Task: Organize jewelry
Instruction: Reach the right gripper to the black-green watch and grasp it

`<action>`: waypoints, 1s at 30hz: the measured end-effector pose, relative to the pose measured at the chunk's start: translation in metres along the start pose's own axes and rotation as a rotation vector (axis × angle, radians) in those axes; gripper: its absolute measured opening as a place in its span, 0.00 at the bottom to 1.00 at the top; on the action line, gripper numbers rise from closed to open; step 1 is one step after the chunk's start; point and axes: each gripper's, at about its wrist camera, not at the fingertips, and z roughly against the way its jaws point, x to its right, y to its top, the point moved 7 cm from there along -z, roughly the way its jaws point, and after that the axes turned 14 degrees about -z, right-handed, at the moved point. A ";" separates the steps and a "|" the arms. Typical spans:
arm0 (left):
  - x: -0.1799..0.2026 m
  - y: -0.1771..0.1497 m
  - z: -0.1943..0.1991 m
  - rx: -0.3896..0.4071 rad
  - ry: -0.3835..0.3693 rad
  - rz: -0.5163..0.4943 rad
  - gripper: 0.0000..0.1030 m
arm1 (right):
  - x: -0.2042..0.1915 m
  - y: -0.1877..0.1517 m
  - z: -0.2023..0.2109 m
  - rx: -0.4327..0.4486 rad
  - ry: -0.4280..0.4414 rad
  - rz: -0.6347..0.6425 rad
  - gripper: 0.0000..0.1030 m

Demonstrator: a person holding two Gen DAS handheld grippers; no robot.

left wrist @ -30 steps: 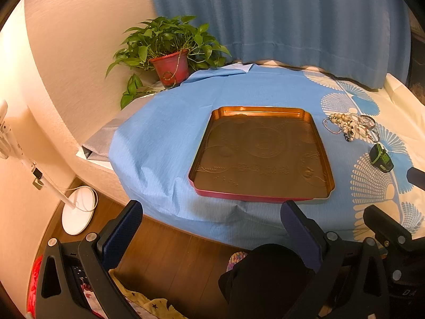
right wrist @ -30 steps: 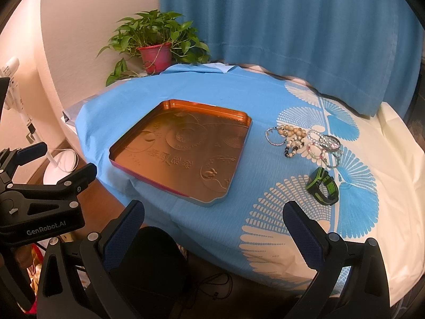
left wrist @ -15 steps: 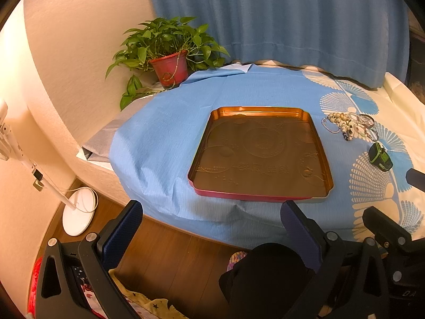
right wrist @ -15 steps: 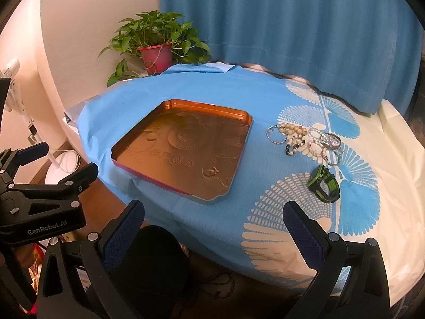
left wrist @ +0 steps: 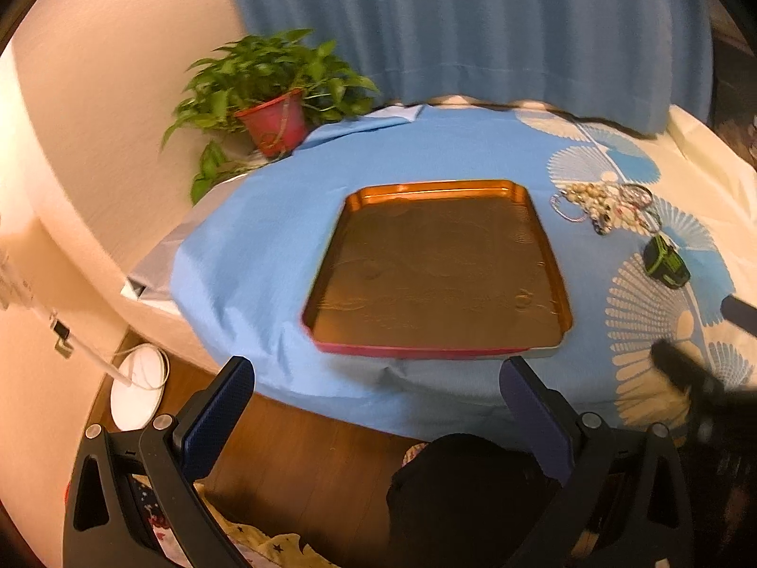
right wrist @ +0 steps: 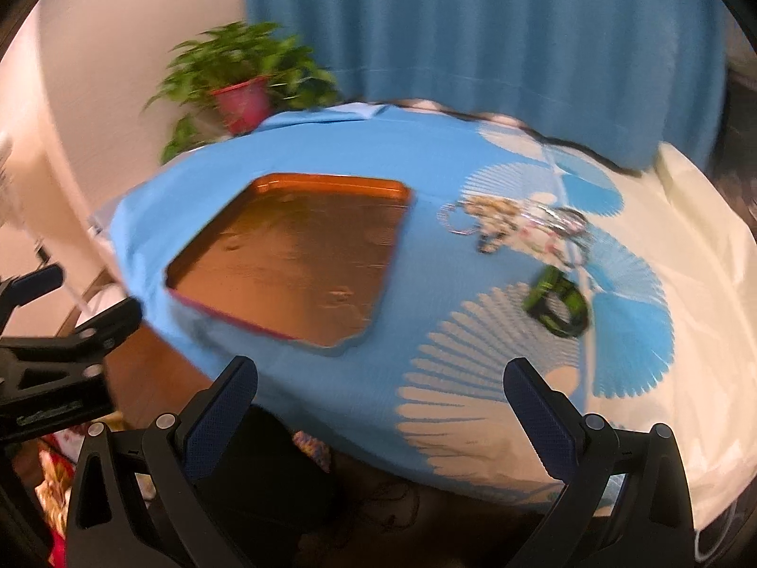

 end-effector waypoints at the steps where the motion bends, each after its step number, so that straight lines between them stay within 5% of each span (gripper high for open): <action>1: 0.005 0.003 -0.001 0.002 -0.004 -0.009 1.00 | 0.012 0.003 -0.002 0.009 -0.020 -0.027 1.00; 9: 0.058 0.048 -0.029 -0.010 -0.068 -0.103 1.00 | 0.125 0.024 -0.045 0.008 -0.126 -0.205 1.00; 21: 0.151 0.164 -0.109 -0.022 -0.163 -0.255 1.00 | 0.159 0.057 -0.138 -0.030 -0.151 -0.185 1.00; 25: 0.190 0.181 -0.136 -0.084 -0.308 -0.312 1.00 | 0.195 0.067 -0.145 -0.037 -0.184 -0.225 1.00; 30: 0.215 0.188 -0.154 -0.127 -0.430 -0.255 0.96 | 0.228 0.071 -0.146 -0.037 -0.219 -0.241 1.00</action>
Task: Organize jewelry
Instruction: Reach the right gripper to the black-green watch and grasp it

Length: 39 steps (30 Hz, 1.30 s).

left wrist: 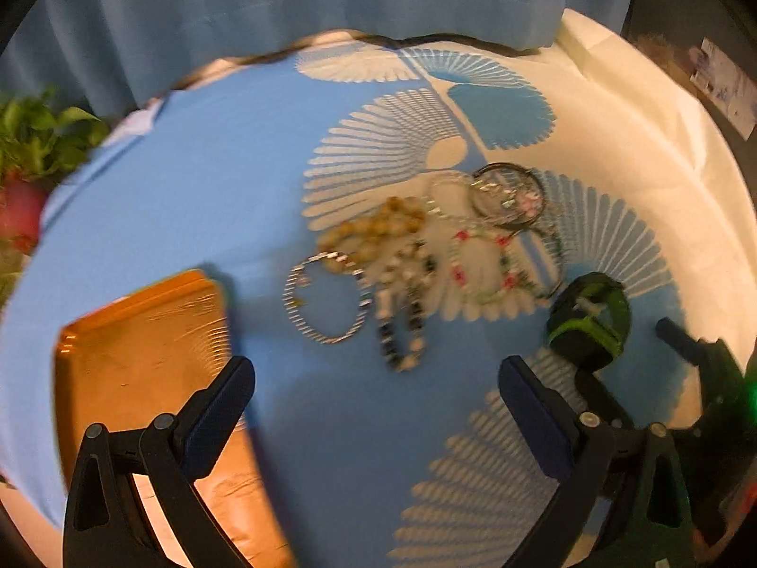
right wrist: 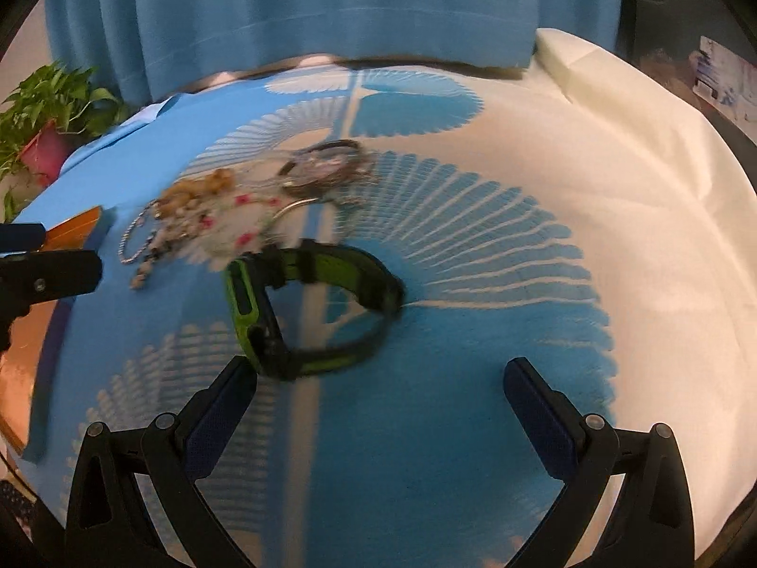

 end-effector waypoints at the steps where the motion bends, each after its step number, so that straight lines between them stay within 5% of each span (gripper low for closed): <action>1: 0.002 0.002 -0.003 -0.001 -0.017 0.004 0.90 | 0.003 0.001 0.000 0.002 -0.003 0.005 1.00; 4: 0.009 0.008 -0.013 -0.018 -0.047 0.002 0.69 | 0.007 0.001 -0.001 0.007 -0.012 0.023 1.00; 12: 0.020 0.010 -0.025 -0.047 -0.094 -0.045 0.52 | 0.000 0.008 -0.008 0.001 0.005 0.045 1.00; 14: 0.023 0.010 -0.032 -0.069 -0.132 -0.040 0.35 | -0.007 0.011 -0.010 -0.005 0.026 0.058 1.00; 15: 0.022 0.011 -0.035 -0.078 -0.143 -0.034 0.13 | -0.011 0.013 -0.012 -0.007 0.036 0.063 1.00; 16: 0.022 0.010 -0.038 -0.087 -0.154 -0.024 0.04 | -0.014 0.015 -0.015 -0.010 0.037 0.074 1.00; 18: 0.020 0.011 -0.033 -0.052 -0.135 -0.022 0.00 | -0.021 0.015 -0.017 -0.014 0.047 0.105 0.95; 20: 0.021 0.012 -0.020 -0.004 -0.151 -0.022 0.00 | -0.027 0.017 -0.009 0.016 0.077 0.134 0.62; 24: 0.021 0.012 0.005 0.051 -0.184 -0.010 0.00 | -0.026 0.013 -0.003 -0.001 0.095 0.122 0.47; 30: 0.017 0.011 0.012 0.088 -0.171 -0.033 0.00 | -0.021 0.005 0.015 0.020 0.098 0.106 0.45; 32: 0.022 0.013 0.006 0.085 -0.186 -0.063 0.09 | -0.016 0.002 0.016 0.015 0.087 0.096 0.45; 34: 0.027 0.014 0.000 0.083 -0.184 -0.092 0.32 | -0.011 0.001 0.017 0.008 0.088 0.078 0.46; 39: 0.027 0.011 -0.026 0.024 -0.173 -0.091 0.34 | -0.002 0.002 0.017 0.007 0.075 0.059 0.49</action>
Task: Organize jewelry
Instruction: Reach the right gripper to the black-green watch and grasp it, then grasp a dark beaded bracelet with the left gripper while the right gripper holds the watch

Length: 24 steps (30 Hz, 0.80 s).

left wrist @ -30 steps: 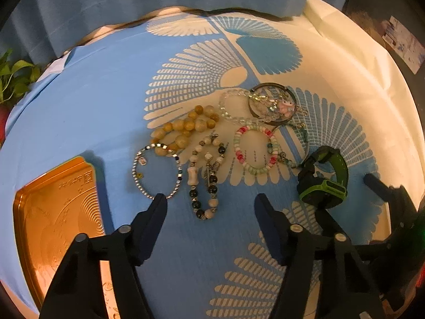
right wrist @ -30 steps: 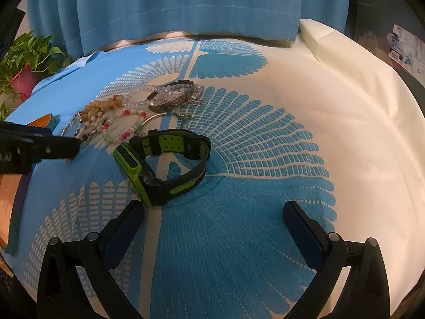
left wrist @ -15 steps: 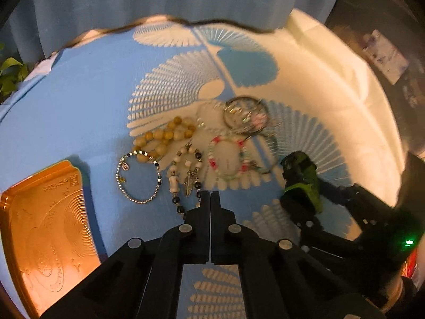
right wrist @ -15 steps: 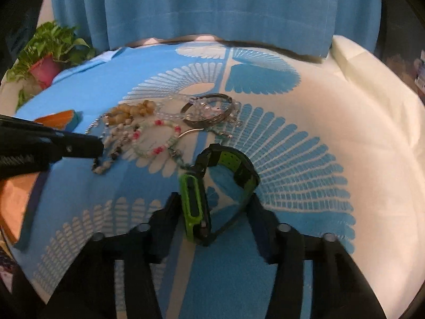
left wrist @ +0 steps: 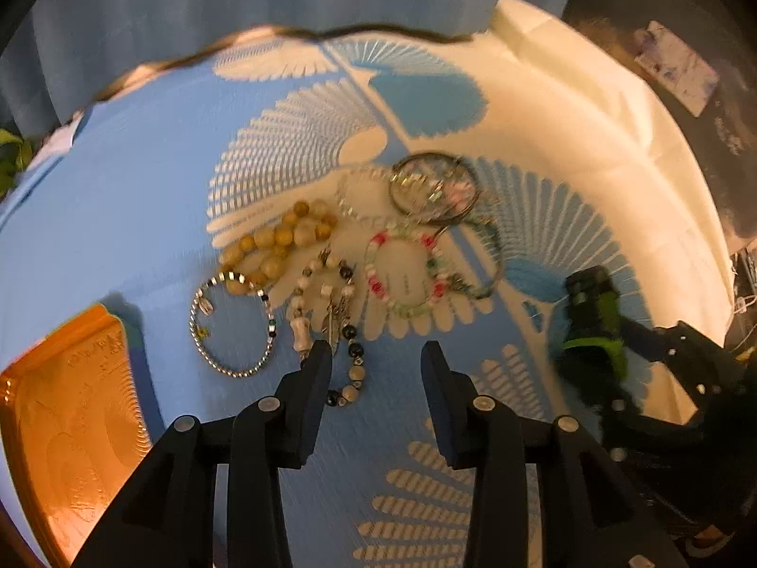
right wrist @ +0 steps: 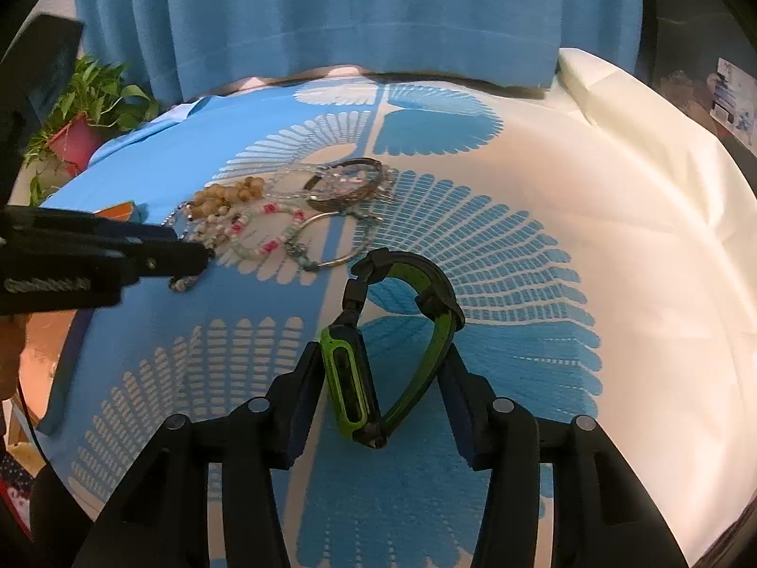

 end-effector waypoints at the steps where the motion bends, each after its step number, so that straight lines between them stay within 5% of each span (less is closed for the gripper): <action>1: -0.001 -0.002 -0.005 -0.012 -0.005 0.006 0.34 | 0.001 0.000 -0.001 -0.002 0.000 -0.002 0.49; 5: -0.006 -0.004 -0.010 -0.002 -0.007 0.029 0.28 | 0.006 0.002 -0.005 -0.005 -0.006 -0.009 0.49; 7: -0.011 -0.005 -0.011 0.002 0.035 0.033 0.05 | 0.008 0.002 -0.007 -0.002 -0.007 -0.014 0.50; 12: -0.014 -0.010 -0.006 -0.010 -0.026 0.078 0.05 | 0.006 0.001 -0.007 0.003 -0.013 -0.004 0.46; 24: -0.008 -0.026 0.128 0.224 -0.035 0.138 0.05 | -0.001 0.014 0.061 0.101 0.012 -0.020 0.37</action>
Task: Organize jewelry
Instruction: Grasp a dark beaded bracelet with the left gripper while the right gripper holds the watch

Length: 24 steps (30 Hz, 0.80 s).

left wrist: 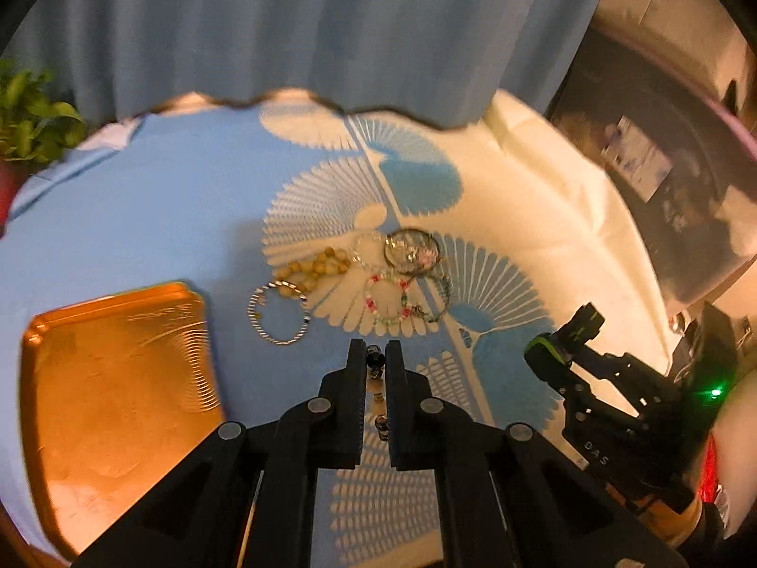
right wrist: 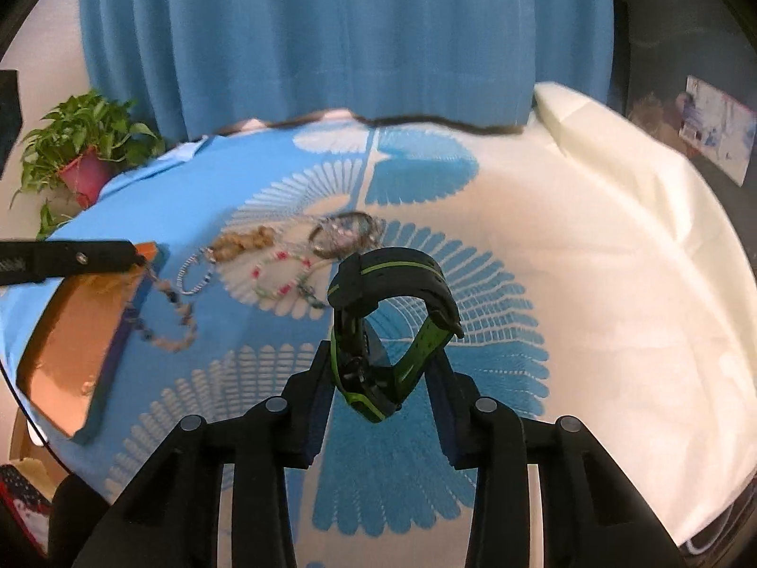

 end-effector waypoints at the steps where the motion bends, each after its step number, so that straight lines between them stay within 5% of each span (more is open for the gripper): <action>1: 0.001 -0.002 0.012 0.014 -0.001 0.002 0.05 | -0.002 0.000 0.007 0.005 0.000 0.001 0.37; 24: -0.040 -0.123 0.166 0.094 0.084 0.162 0.05 | -0.104 -0.095 0.125 -0.057 0.100 0.164 0.37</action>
